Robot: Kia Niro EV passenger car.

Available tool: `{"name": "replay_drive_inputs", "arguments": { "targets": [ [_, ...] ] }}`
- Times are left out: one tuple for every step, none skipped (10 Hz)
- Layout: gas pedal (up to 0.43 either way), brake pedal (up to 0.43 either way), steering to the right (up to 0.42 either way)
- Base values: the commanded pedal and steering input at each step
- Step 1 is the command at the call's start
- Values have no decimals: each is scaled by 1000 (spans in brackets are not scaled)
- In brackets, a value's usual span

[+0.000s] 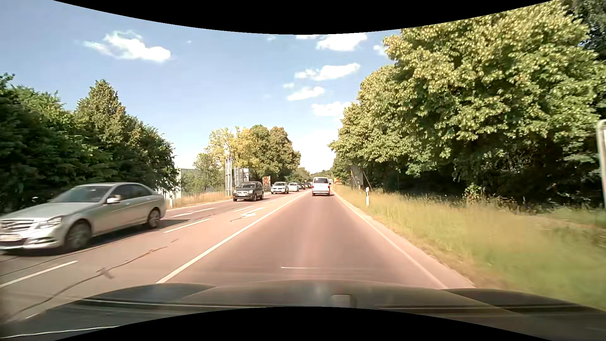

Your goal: Follow the waypoints while adhering to traffic rules and regulations

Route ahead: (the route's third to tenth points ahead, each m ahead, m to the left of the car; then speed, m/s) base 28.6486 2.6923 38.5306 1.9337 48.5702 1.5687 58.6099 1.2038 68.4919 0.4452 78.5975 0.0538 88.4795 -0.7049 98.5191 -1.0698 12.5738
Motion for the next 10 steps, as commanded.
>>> {"name": "replay_drive_inputs", "arguments": {
  "targets": [
    [39, 6, 2],
    [39, 6, 2],
    [39, 6, 3],
    [39, 6, 3],
    [39, 6, 3],
    [39, 6, 2],
    [39, 6, 3],
    [39, 6, 3],
    [39, 6, 3],
    [39, 6, 3]
  ]
}}
